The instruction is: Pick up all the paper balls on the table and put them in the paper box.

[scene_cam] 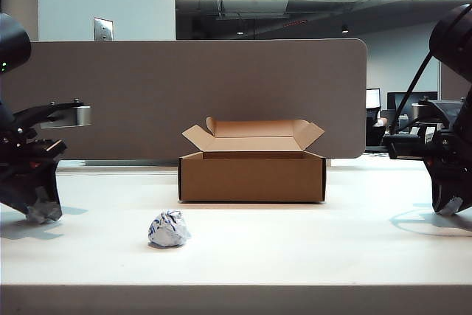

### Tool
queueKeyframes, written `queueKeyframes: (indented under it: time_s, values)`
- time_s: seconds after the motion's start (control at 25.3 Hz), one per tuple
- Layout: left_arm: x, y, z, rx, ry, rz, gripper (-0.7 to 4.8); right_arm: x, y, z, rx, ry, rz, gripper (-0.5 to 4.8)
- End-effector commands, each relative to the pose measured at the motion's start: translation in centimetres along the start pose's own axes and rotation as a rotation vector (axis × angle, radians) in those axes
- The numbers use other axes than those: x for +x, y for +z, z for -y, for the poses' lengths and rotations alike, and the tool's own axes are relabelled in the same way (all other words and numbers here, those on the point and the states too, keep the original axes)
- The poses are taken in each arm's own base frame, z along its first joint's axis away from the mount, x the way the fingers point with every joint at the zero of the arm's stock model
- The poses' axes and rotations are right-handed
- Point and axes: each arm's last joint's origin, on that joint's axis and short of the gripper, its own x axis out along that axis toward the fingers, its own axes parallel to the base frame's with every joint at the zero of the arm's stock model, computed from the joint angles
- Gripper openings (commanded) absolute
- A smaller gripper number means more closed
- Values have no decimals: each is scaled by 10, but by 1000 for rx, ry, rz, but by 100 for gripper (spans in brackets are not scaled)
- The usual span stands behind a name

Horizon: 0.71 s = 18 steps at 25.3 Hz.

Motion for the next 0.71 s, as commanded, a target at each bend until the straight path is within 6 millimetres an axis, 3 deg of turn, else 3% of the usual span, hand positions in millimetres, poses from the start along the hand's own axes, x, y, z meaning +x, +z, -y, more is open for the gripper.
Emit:
queueKeyframes:
  time_s: [0.04,0.16,0.71]
  values:
    - [0,-3,1,-14,-10,-25,203,0,-1,-1,0,6,-11,115]
    - [0,-3,1,-31,-10,-25,152,0,0,-1,0,7,-10,115]
    - [-1,1,0,-37,-8,-15,146,-1,1,-1,-18,9,-1,79]
